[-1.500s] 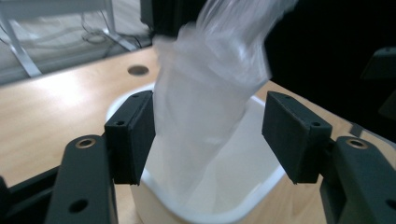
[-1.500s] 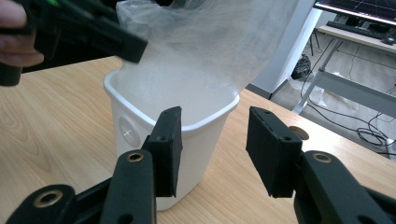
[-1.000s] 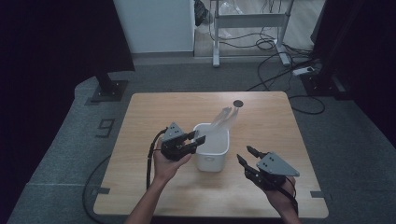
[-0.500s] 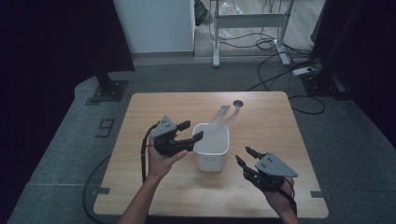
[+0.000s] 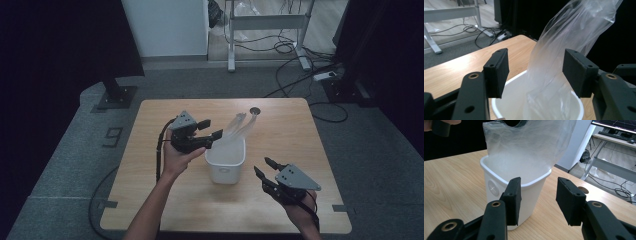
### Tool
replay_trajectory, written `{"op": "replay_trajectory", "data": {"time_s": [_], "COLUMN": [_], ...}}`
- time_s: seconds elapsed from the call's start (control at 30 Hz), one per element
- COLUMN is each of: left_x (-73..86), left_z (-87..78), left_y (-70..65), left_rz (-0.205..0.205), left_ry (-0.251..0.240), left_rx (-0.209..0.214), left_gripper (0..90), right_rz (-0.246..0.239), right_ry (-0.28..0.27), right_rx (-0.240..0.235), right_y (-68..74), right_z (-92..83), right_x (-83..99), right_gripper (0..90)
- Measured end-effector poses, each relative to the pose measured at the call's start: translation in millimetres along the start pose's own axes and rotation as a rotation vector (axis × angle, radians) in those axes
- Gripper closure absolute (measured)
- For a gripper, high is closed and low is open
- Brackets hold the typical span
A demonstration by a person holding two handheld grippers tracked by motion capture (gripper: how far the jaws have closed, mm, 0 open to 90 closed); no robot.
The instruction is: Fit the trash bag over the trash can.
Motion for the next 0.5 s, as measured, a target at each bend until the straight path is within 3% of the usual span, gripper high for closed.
{"op": "replay_trajectory", "data": {"time_s": [0.27, 0.4, 0.43, 0.5], "left_x": [-5.8, -7.9, -7.7, -7.2], "left_z": [12.6, 22.2, 25.7, 26.5], "left_y": [-5.5, -4.1, -2.8, -2.4], "left_rz": [0.034, 0.067, 0.084, 0.088], "left_ry": [0.026, 0.06, 0.08, 0.087], "left_rx": [0.014, 0.016, 0.03, 0.043], "left_gripper": [39.7, 49.9, 59.1, 67.6], "right_rz": [0.002, 0.001, 0.0, 0.0], "right_ry": [0.002, 0.003, 0.001, -0.001], "right_rx": [0.0, -0.002, -0.003, -0.003], "right_y": [-0.9, -0.5, 0.0, 0.2], "right_z": [0.6, 1.2, 0.6, 0.0], "right_x": [0.6, 0.2, -0.8, -1.2], "right_gripper": [54.5, 54.5, 54.5, 54.5]}}
Point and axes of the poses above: each handheld gripper's, and its own axes: z roughly forward along the jaws, x roughly out of its underside, y roughly to its left, the point moved 2 cm from there along z, roughly forward along the jaws, and after that the axes turned 8 degrees about y, right-handed, at the moved point
